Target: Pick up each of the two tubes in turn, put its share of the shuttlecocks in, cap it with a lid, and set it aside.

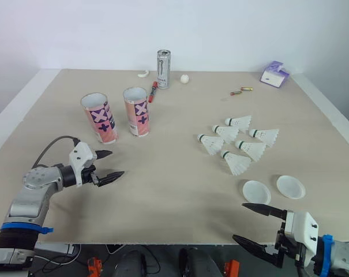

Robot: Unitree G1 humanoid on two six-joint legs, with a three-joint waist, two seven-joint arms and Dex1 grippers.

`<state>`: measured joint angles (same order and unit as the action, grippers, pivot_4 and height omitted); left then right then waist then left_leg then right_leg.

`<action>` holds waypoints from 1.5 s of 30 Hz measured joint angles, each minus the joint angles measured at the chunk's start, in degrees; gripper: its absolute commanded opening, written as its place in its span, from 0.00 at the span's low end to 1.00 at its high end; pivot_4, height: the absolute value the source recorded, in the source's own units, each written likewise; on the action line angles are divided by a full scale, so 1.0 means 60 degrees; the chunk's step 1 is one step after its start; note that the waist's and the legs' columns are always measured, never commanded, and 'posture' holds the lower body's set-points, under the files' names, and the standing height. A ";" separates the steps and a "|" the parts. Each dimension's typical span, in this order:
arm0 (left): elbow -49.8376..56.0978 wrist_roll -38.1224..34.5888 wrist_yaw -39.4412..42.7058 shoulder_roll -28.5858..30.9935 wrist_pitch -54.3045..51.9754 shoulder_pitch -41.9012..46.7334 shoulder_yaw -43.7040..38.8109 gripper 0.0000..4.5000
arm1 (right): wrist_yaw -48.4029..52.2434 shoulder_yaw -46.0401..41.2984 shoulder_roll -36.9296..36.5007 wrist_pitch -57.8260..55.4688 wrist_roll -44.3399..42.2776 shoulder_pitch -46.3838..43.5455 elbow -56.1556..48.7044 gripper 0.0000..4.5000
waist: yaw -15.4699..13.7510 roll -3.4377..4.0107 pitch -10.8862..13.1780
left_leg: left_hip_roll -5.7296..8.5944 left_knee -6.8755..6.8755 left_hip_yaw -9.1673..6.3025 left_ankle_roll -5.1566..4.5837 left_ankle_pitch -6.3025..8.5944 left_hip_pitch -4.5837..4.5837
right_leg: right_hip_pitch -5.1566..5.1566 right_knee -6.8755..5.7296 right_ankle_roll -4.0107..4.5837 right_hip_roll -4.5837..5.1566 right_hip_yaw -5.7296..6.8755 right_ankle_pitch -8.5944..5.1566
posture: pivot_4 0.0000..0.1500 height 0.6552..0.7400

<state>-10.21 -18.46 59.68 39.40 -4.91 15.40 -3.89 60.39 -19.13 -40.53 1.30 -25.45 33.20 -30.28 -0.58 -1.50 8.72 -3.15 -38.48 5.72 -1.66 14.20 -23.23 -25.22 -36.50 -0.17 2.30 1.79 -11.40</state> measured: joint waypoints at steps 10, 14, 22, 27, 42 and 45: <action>-0.0380 -0.0384 0.1368 0.0322 0.0521 0.0171 -0.0203 1.00 | 0.0093 -0.0267 0.0015 0.0018 -0.0128 -0.0039 0.0215 0.98 | -0.0002 0.0000 0.0000 | 0.0001 0.0000 0.0000 0.0000 0.0000 0.0001 | 0.0002 0.0000 0.0001 0.0000 0.0003 -0.0001 | 1.00 1.00; -0.0574 -0.0383 0.1572 0.0321 0.0686 0.0227 -0.0202 1.00 | 0.0100 -0.0267 0.0026 0.0018 -0.0129 -0.0021 0.0217 0.98 | -0.0003 0.0000 0.0000 | 0.0001 0.0000 0.0001 0.0000 0.0000 0.0001 | 0.0002 0.0000 0.0001 0.0000 0.0001 0.0000 | 1.00 1.00; -0.0765 -0.0338 0.1584 0.0320 0.0861 0.0350 -0.0200 1.00 | 0.0040 -0.0267 0.0027 0.0001 -0.0144 -0.0086 0.0215 0.98 | -0.0004 0.0000 0.0000 | 0.0000 0.0000 0.0001 0.0000 0.0000 0.0002 | 0.0002 0.0000 0.0000 -0.0001 0.0001 0.0000 | 1.00 1.00; -0.0790 -0.0073 0.1062 0.0173 0.1034 0.0342 -0.0193 1.00 | -0.0476 -0.0267 0.0028 -0.0674 -0.0616 -0.0641 0.0043 0.98 | 0.0000 -0.0001 0.0000 | -0.0001 -0.0003 0.0004 0.0000 0.0000 0.0003 | 0.0003 -0.0001 -0.0003 0.0000 -0.0003 0.0003 | 1.00 1.00; 0.3009 0.0050 -0.3462 -0.1978 -0.1451 -0.1488 -0.0491 1.00 | -0.2107 0.2582 0.0390 -0.3894 -0.0991 -0.7672 0.1577 0.98 | 0.0048 -0.0019 0.0006 | 0.0015 -0.0009 0.0011 -0.0011 -0.0011 0.0011 | 0.0001 -0.0012 -0.0003 -0.0020 -0.0039 0.0030 | 1.00 1.00; 0.3471 0.0050 -0.4890 -0.2590 -0.2075 -0.1677 -0.1050 1.00 | -0.1947 0.3383 0.0958 -0.4147 -0.0833 -0.8846 0.2450 0.98 | 0.0031 -0.0021 0.0005 | 0.0009 -0.0009 0.0004 -0.0010 -0.0010 0.0013 | 0.0000 -0.0028 -0.0028 -0.0029 -0.0037 0.0046 | 1.00 1.00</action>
<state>10.61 -18.16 30.34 23.86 -17.36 5.34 -10.19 48.70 1.16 -34.78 -23.58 -30.45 -19.87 -15.59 -0.39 -1.63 8.75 -3.09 -38.53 5.75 -1.72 14.14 -23.15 -25.23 -36.66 -0.34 2.12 1.57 -11.12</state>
